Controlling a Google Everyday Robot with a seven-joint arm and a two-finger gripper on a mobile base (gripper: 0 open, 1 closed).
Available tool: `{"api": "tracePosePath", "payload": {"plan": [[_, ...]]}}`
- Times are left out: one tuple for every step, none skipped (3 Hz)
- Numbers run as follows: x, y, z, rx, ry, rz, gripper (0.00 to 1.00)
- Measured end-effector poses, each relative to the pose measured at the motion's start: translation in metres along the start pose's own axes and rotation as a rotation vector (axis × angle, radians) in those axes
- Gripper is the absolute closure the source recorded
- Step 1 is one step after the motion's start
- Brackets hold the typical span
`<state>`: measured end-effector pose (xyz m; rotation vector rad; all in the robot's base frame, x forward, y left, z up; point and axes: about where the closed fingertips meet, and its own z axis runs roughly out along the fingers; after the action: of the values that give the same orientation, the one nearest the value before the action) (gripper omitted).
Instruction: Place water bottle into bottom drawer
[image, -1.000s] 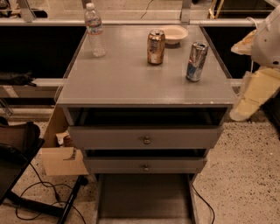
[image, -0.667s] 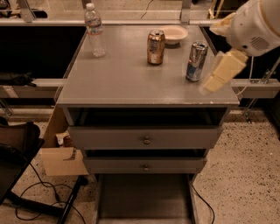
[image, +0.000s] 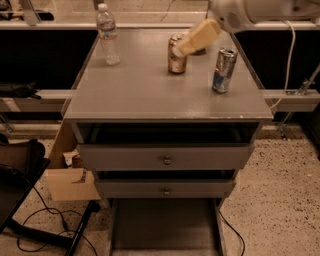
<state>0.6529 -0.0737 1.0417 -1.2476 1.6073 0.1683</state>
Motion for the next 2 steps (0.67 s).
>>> {"api": "tracePosePath", "payload": {"plan": [[-0.0325, -0.0168, 0.0458, 0.039, -0.113, 0.054, 0.0], [-0.0326, -0.0168, 0.046, 0.039, -0.113, 0.054, 0.0]]}}
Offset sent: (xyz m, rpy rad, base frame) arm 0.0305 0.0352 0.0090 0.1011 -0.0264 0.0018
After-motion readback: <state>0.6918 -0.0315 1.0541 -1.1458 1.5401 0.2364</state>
